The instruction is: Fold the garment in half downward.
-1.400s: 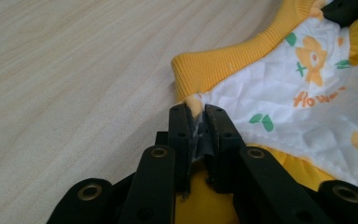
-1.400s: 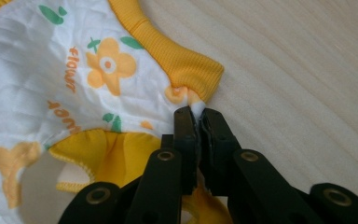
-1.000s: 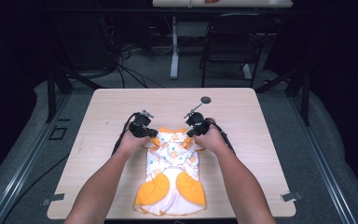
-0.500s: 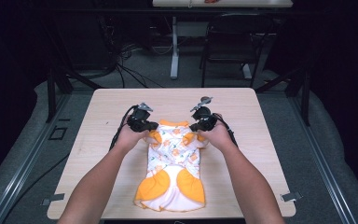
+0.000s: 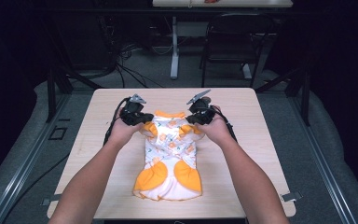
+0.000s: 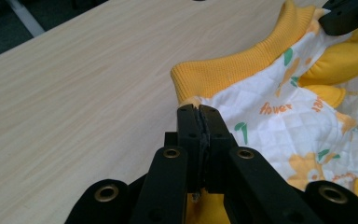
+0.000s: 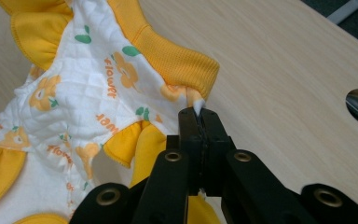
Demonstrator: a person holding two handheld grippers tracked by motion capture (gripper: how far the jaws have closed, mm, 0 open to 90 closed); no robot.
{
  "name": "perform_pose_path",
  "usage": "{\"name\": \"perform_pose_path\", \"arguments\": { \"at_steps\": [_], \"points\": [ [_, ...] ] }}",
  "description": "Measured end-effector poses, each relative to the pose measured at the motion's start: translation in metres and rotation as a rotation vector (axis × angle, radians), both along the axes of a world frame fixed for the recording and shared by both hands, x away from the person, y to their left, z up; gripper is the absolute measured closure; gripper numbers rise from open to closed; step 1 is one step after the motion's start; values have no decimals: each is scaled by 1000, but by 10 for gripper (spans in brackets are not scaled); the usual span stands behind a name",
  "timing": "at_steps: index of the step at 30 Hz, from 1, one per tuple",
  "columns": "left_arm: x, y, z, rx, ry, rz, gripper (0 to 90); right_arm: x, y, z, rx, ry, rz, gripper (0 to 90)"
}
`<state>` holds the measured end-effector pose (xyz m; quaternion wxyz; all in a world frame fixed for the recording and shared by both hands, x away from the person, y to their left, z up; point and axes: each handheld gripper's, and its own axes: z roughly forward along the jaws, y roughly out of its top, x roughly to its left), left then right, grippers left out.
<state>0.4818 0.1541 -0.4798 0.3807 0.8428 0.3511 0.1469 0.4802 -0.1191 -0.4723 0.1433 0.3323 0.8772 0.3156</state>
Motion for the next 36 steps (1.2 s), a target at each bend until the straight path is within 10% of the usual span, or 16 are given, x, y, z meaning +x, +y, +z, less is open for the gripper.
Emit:
{"name": "perform_pose_path", "arguments": {
  "at_steps": [20, 36],
  "points": [
    [-2, 6, 38, -31, -98, 12, 885, -4, 4, 45, 14, -142, 0, 893],
    [-13, 6, 11, -12, -72, -30, 885, -15, 4, 14, -29, -107, 27, 892]
  ]
}}
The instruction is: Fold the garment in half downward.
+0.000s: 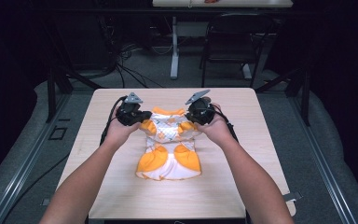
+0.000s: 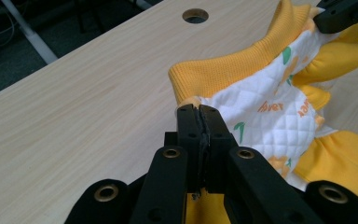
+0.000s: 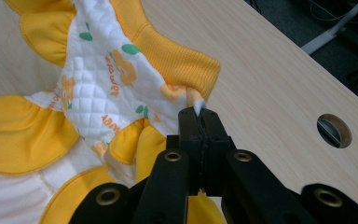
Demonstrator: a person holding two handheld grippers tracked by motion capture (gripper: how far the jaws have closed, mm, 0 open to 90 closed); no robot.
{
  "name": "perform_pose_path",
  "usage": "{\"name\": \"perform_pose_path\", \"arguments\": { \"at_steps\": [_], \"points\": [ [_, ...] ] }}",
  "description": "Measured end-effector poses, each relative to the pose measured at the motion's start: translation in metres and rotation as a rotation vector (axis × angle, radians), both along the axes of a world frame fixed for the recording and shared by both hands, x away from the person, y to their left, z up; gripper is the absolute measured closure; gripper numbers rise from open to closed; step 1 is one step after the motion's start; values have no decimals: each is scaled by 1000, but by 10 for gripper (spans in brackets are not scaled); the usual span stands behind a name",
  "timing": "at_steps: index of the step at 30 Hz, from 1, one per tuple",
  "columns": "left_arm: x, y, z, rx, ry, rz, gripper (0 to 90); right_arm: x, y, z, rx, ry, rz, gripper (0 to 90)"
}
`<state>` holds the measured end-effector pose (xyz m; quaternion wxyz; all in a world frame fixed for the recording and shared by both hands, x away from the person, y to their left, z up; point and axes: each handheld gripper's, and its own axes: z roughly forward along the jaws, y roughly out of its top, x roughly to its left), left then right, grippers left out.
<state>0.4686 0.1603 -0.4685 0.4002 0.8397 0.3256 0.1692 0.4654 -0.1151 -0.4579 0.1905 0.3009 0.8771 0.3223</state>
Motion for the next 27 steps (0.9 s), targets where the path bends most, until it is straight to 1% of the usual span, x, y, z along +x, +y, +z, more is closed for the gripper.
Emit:
{"name": "perform_pose_path", "arguments": {
  "at_steps": [1, 4, 6, 11, 12, 14, 15, 23, 24, 25, 27],
  "points": [
    [-1, 0, -1, -5, -6, 1, 885, 0, 0, 0, 1, 4, 3, 892],
    [-3, 2, -1, -6, -1, -9, 884, -3, 0, 0, 10, 2, 7, 892],
    [-6, 2, -1, -14, 0, -18, 884, -6, -2, 0, 5, 8, 14, 892],
    [-14, 2, -3, -15, -1, -34, 884, -14, -3, -2, 10, 13, 26, 891],
    [-15, 3, -3, -9, 3, -43, 884, -15, -3, -2, 4, 19, 28, 891],
    [-19, 2, -4, -13, -2, -45, 884, -18, -3, -3, 2, 21, 37, 891],
    [-20, 3, -3, -5, 3, -54, 884, -20, -3, -3, 3, 23, 37, 891],
    [-30, 6, -8, 0, 18, -81, 884, -33, -2, -10, 1, 35, 58, 890],
    [-31, 6, -9, 1, 18, -83, 884, -34, -2, -11, -15, 37, 66, 890],
    [-32, 6, -11, 4, 21, -86, 884, -35, -1, -12, -15, 35, 65, 890],
    [-35, 6, -15, 7, 30, -90, 884, -37, -1, -13, -9, 46, 69, 890]
  ]
}}
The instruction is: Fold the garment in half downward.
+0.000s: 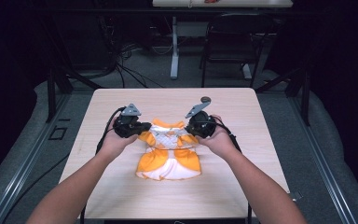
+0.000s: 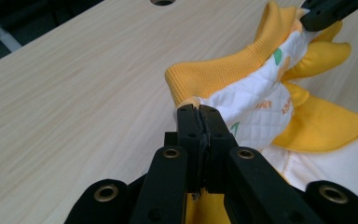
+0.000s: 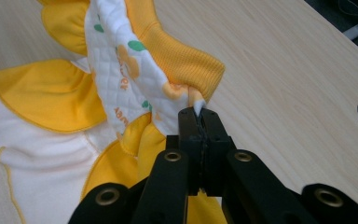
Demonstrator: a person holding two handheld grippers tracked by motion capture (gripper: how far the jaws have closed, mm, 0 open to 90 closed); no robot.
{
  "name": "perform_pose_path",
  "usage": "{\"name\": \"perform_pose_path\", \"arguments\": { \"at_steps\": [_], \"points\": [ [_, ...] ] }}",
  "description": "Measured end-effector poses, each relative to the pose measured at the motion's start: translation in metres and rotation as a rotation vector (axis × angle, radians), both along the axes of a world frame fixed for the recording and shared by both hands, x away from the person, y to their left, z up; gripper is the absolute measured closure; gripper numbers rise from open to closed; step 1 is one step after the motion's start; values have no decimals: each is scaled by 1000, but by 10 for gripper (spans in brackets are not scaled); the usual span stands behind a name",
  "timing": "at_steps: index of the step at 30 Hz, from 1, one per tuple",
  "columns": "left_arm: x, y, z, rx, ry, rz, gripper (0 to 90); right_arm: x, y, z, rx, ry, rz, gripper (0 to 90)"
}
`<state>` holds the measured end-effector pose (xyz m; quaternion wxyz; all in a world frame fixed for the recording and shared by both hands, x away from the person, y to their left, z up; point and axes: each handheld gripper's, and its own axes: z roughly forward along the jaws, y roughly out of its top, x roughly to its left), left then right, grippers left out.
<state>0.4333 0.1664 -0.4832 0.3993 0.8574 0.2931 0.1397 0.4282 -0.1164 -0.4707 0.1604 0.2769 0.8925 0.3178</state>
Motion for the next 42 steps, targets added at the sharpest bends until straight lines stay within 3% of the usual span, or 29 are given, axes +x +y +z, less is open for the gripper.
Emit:
{"name": "perform_pose_path", "arguments": {
  "at_steps": [11, 28, 29, 36, 42],
  "points": [
    [-12, 2, -20, 6, 37, -28, 884, -13, 2, -24, -33, 50, 21, 889],
    [-38, 2, -49, 33, 64, -76, 877, -35, -1, -47, -11, 106, 56, 882],
    [-40, 2, -50, 29, 66, -76, 876, -37, -2, -49, 12, 115, 54, 881],
    [-51, 6, -54, -22, 97, -93, 834, -50, -6, -61, 21, 138, 56, 830],
    [-56, 11, -48, -49, 134, -92, 786, -55, -13, -57, 60, 151, 45, 756]
  ]
}}
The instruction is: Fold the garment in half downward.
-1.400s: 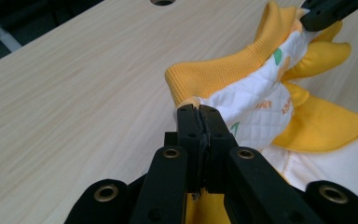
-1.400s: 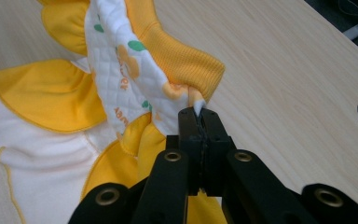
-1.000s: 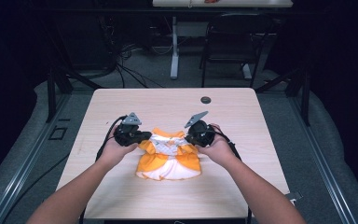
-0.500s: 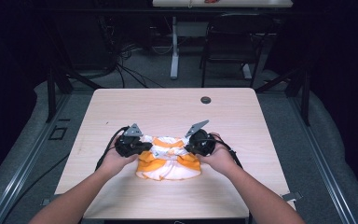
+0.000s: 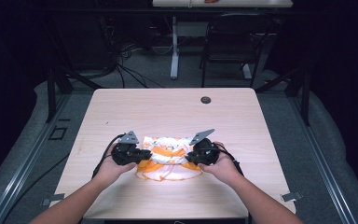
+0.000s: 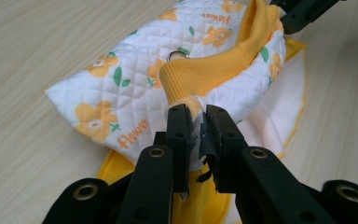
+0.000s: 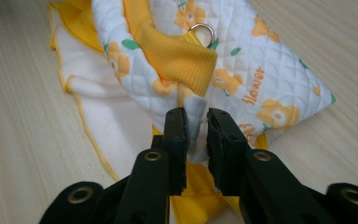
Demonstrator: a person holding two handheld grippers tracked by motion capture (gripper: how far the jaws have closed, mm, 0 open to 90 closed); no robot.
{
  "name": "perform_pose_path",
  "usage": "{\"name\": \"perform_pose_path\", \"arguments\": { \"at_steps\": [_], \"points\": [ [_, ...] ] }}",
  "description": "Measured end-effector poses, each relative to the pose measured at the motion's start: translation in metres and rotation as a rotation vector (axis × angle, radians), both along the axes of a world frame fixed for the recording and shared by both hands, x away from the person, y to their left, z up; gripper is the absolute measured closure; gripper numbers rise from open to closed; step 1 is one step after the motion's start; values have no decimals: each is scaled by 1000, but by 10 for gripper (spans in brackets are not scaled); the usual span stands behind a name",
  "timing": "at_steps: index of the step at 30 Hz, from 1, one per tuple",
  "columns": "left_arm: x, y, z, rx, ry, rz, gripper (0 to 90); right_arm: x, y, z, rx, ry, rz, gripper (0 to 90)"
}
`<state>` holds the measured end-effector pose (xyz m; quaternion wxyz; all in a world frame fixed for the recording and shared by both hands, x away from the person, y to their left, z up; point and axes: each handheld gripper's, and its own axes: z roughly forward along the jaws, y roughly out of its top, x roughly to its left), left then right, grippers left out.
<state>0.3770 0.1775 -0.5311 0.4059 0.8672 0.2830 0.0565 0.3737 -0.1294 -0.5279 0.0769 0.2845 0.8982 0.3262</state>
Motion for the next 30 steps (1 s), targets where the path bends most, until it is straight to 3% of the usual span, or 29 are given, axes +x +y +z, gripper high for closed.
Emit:
{"name": "perform_pose_path", "arguments": {
  "at_steps": [10, 15, 20, 30],
  "points": [
    [7, 5, 15, -28, -17, 55, 632, 3, -8, 15, 52, -25, -63, 671],
    [16, 6, 14, -24, -16, 100, 594, 10, -8, 14, 56, -43, -100, 659],
    [22, 4, 6, -19, 4, 127, 571, 17, -4, 8, 50, -14, -106, 631],
    [12, 0, 4, -27, 22, 59, 566, 10, 3, 5, 30, -3, -61, 614]
  ]
}}
